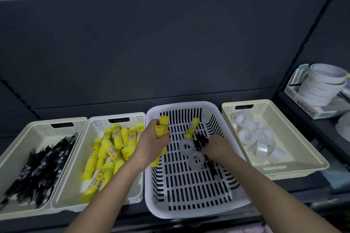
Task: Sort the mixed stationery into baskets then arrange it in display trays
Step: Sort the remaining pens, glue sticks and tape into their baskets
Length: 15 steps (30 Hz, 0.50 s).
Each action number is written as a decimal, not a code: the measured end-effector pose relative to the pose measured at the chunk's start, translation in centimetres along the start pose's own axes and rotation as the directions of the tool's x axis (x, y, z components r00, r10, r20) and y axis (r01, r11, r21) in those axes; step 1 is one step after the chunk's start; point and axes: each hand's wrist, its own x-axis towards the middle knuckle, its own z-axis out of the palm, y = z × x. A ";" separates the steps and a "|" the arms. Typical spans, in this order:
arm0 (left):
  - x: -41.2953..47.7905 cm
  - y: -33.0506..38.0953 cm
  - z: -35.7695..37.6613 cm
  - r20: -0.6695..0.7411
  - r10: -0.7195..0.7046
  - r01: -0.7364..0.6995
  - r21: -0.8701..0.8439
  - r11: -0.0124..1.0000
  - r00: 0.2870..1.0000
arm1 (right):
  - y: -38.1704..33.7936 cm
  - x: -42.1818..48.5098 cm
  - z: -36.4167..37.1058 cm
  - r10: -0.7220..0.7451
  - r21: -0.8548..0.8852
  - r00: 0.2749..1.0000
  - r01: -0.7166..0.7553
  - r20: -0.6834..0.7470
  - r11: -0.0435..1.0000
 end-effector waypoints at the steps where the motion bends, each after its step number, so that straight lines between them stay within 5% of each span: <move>1: 0.0 0.0 0.0 -0.003 -0.002 0.002 -0.012 1.000 1.000 | 0.1 -0.1 -0.1 -0.007 0.040 1.000 0.007 0.011 0.999; 7: -0.1 -0.3 -0.2 -0.036 -0.035 0.032 -0.083 0.996 0.999 | -0.3 -0.6 0.4 -0.073 0.033 0.996 0.071 0.044 0.997; 11: -0.2 -0.3 -0.8 -0.051 -0.003 -0.002 -0.100 0.995 0.999 | -0.8 -0.9 -0.3 -0.080 0.331 0.997 0.081 -0.014 0.940; 15: -0.3 0.0 -1.8 -0.091 0.005 -0.015 -0.117 0.993 0.996 | -2.6 -1.8 -1.9 -0.110 0.626 0.990 0.033 0.084 0.779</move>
